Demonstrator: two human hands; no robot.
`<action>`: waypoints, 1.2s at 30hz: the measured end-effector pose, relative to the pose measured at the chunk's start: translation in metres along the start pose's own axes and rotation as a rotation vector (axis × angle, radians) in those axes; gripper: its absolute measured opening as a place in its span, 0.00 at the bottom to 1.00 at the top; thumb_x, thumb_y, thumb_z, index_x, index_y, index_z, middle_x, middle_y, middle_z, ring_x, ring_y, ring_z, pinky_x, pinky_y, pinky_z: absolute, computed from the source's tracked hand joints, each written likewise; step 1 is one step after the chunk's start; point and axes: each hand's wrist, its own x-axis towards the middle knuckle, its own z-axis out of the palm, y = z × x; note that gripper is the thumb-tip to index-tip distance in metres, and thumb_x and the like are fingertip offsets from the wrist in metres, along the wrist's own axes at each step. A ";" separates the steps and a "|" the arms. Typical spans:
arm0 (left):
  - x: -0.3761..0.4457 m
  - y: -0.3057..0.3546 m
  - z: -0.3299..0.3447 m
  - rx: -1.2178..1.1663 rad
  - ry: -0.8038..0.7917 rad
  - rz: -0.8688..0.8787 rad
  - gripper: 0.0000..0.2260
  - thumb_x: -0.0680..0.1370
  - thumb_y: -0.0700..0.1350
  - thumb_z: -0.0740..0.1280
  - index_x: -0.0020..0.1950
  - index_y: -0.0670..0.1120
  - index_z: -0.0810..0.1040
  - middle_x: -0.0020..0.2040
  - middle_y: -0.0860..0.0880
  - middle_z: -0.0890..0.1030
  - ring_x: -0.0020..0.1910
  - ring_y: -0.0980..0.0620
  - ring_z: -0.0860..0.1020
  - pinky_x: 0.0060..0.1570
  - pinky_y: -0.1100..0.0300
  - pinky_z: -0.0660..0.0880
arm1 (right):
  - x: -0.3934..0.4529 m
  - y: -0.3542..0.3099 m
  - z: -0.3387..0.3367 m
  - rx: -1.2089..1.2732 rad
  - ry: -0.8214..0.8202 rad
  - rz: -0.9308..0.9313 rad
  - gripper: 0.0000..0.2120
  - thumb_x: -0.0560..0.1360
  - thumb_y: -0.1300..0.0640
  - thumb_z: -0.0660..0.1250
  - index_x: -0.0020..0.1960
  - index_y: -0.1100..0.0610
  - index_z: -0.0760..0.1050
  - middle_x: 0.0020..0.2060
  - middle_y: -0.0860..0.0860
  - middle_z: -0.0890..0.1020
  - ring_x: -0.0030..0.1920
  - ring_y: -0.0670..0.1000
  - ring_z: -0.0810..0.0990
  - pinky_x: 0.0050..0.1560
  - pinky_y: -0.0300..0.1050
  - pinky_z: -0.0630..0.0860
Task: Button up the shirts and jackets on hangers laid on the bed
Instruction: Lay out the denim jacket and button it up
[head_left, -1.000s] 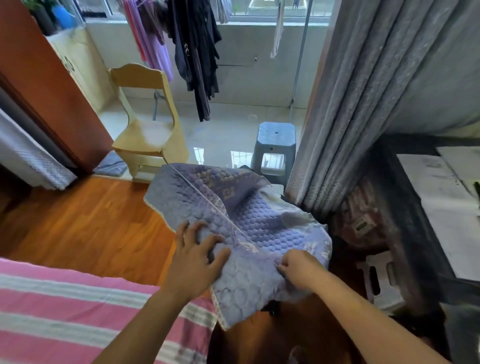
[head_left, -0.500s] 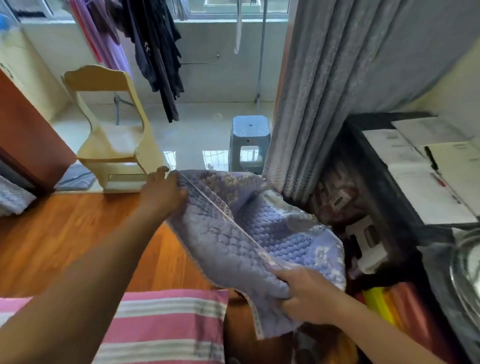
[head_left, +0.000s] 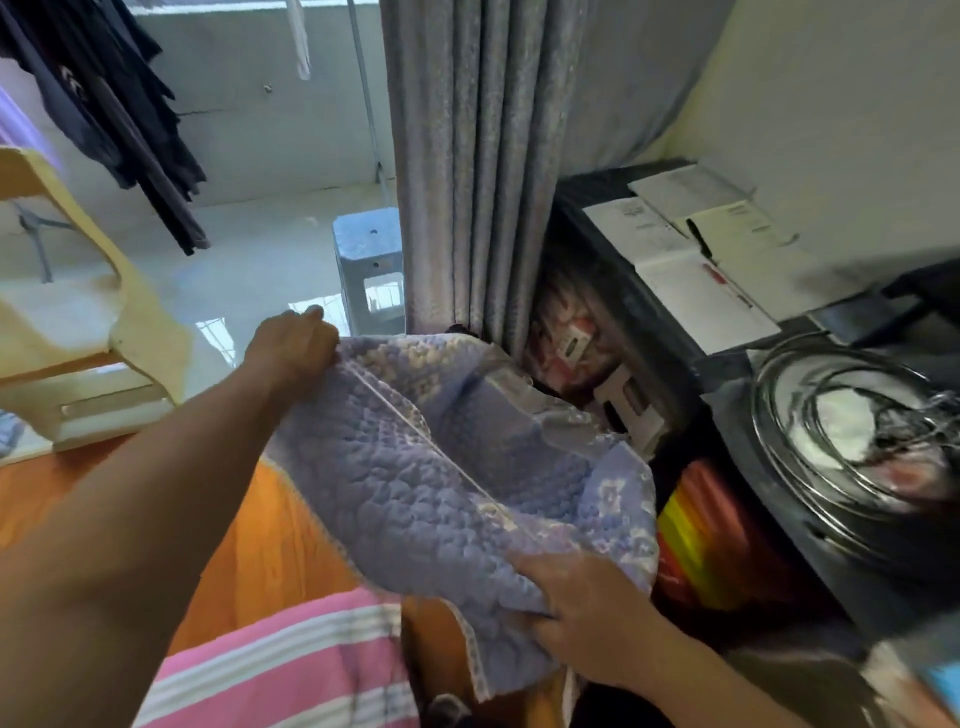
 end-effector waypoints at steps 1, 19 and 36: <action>0.008 0.003 -0.004 -0.025 -0.015 0.004 0.11 0.79 0.49 0.68 0.57 0.45 0.84 0.55 0.41 0.79 0.53 0.37 0.81 0.49 0.50 0.77 | -0.002 0.001 -0.004 0.029 0.014 0.000 0.25 0.72 0.38 0.61 0.67 0.42 0.75 0.57 0.43 0.82 0.56 0.45 0.78 0.53 0.41 0.74; 0.069 0.043 -0.002 -1.113 -0.068 -0.407 0.27 0.80 0.56 0.64 0.76 0.44 0.68 0.71 0.34 0.71 0.65 0.34 0.74 0.66 0.46 0.73 | 0.061 0.016 -0.023 0.228 0.232 -0.030 0.13 0.73 0.57 0.73 0.57 0.54 0.83 0.57 0.46 0.83 0.56 0.36 0.76 0.59 0.31 0.73; 0.074 0.115 0.020 -1.137 -0.083 -0.170 0.27 0.84 0.55 0.58 0.83 0.56 0.54 0.81 0.40 0.58 0.76 0.38 0.65 0.74 0.46 0.65 | 0.211 -0.003 -0.080 0.296 0.256 0.271 0.11 0.77 0.48 0.63 0.52 0.52 0.80 0.50 0.54 0.84 0.51 0.56 0.81 0.52 0.55 0.80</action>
